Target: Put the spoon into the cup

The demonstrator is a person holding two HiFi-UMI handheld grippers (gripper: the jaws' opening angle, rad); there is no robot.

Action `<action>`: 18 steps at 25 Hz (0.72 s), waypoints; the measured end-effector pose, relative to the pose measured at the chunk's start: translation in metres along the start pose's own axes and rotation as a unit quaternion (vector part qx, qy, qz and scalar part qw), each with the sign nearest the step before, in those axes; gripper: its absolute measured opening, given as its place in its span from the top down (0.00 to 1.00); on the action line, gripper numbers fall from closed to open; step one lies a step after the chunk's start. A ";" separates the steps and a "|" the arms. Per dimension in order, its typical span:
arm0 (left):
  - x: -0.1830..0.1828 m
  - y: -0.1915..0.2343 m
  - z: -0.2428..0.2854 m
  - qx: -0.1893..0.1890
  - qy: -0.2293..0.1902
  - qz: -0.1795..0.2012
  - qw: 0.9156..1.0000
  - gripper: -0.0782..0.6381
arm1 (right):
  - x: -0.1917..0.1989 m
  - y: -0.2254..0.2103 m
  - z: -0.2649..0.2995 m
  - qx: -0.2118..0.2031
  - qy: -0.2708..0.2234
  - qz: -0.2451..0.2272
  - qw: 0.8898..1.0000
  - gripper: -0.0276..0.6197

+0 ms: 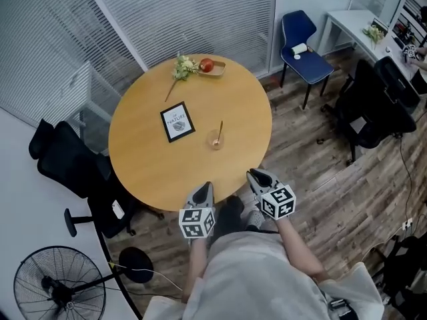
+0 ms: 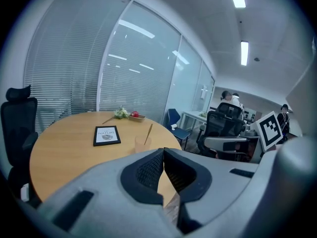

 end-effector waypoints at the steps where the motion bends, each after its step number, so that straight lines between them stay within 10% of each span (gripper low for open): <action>1: 0.000 -0.001 0.000 0.001 0.000 0.001 1.000 0.88 | 0.001 0.001 -0.001 -0.003 0.000 0.000 1.000 0.91; 18: 0.023 -0.008 0.000 0.008 0.010 -0.017 1.000 0.88 | 0.030 0.007 -0.010 -0.016 0.031 0.013 0.999 0.96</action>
Point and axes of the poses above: the fingertips, and each gripper's own axes: z forward along the fingers, y to its left, x out of its underside, the point moved 1 cm from there along -z, backward along the fingers, and after that the axes turned 3 degrees about y, right-handed, at the moved point
